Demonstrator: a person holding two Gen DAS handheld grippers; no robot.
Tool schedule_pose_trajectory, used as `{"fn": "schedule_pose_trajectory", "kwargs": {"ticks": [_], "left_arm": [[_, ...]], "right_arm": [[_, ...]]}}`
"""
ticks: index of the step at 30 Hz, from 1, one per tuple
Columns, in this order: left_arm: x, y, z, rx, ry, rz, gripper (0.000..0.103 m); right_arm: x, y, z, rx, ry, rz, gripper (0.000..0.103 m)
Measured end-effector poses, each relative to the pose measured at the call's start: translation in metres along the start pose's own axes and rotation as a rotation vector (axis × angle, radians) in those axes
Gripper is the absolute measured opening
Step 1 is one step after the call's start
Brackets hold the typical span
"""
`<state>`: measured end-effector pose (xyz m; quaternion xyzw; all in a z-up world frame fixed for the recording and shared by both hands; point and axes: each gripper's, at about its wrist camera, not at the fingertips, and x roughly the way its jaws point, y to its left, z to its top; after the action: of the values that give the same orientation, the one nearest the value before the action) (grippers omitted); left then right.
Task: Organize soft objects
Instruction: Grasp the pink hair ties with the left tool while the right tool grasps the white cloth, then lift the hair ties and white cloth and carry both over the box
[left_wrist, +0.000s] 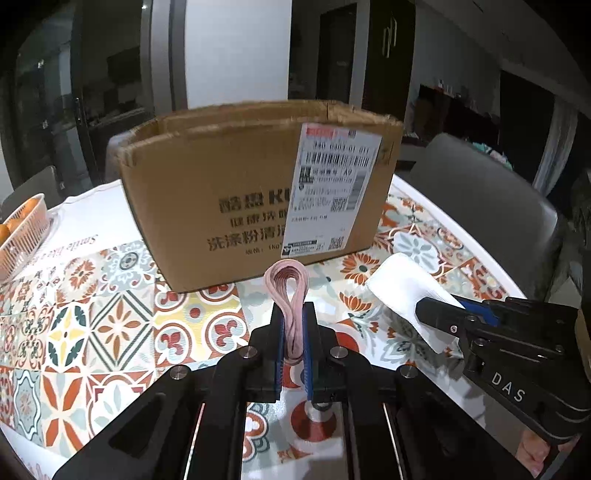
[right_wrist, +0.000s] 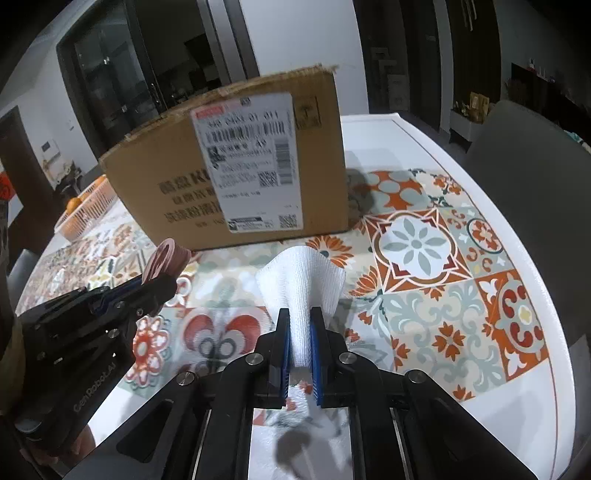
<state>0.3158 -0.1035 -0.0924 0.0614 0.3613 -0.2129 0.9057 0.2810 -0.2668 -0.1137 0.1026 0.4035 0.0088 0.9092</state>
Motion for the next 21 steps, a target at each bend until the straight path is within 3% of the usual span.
{"fn": "schedule_pose_trajectory", "kwargs": {"ticks": [21], "left_arm": [[-0.084, -0.001, 0.025, -0.015, -0.178, 0.032, 0.010]], "right_arm": [[-0.079, 0.026, 0.025, -0.027, -0.186, 0.054, 0.011]]}}
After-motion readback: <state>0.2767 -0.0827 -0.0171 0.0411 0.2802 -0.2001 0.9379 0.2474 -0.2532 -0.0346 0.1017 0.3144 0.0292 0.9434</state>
